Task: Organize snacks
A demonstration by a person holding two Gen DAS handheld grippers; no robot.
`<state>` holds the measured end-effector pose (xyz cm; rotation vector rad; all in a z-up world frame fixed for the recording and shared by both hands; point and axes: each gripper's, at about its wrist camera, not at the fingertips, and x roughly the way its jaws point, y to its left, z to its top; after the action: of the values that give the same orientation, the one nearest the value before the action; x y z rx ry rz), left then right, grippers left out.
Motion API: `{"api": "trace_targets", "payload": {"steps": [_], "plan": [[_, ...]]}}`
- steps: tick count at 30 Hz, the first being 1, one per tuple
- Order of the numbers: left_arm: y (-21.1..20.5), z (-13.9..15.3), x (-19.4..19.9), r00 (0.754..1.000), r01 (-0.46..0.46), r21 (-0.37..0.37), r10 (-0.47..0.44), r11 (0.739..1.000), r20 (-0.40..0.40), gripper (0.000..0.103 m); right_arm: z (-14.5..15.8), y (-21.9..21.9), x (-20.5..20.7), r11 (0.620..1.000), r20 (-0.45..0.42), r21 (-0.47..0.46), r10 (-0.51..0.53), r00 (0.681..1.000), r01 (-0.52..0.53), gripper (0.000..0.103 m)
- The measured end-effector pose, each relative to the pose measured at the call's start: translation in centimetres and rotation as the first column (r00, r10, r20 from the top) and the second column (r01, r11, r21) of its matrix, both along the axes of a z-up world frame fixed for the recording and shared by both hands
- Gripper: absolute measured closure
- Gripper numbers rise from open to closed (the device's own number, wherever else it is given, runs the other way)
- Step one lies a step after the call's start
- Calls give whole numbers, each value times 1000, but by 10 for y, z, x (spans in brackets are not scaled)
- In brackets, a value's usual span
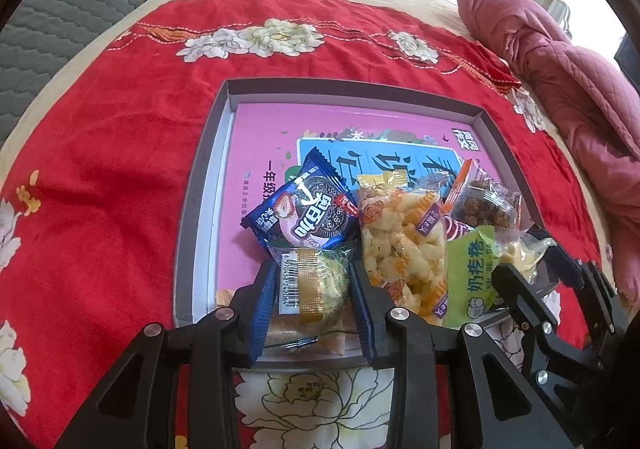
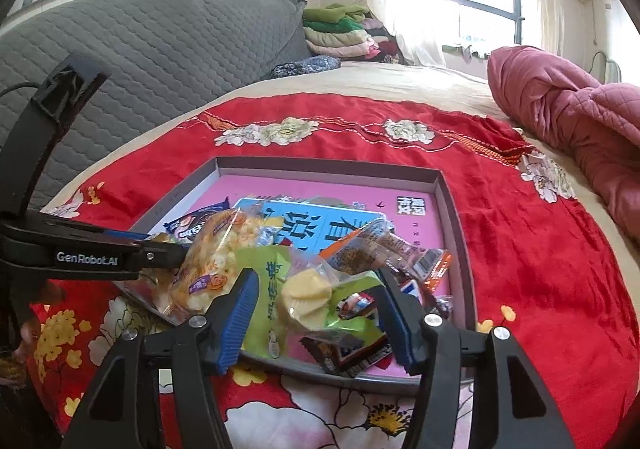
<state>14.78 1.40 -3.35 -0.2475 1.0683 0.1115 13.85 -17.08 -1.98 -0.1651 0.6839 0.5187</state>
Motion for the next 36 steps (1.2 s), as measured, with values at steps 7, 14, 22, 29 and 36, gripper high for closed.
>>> {"api": "trace_targets", "payload": {"steps": [7, 14, 22, 29, 36], "plan": [[0, 2, 0, 1000, 0, 4, 0, 1000, -1, 61, 3, -4, 0, 1000, 17, -5, -18, 1000, 18, 37], [-3, 8, -2, 1000, 10, 8, -10, 1000, 6, 59, 9, -5, -4, 1000, 53, -12, -26, 998, 26, 32], [-3, 14, -5, 1000, 10, 4, -10, 1000, 20, 54, 17, -11, -8, 999, 72, -5, -54, 996, 54, 28], [-2, 23, -9, 999, 6, -7, -5, 1000, 39, 48, 26, -22, -11, 996, 71, 4, -91, 993, 91, 25], [-1, 34, -16, 998, 19, -34, -17, 999, 57, 45, 36, -29, -16, 992, 75, 3, -124, 989, 124, 22]]}}
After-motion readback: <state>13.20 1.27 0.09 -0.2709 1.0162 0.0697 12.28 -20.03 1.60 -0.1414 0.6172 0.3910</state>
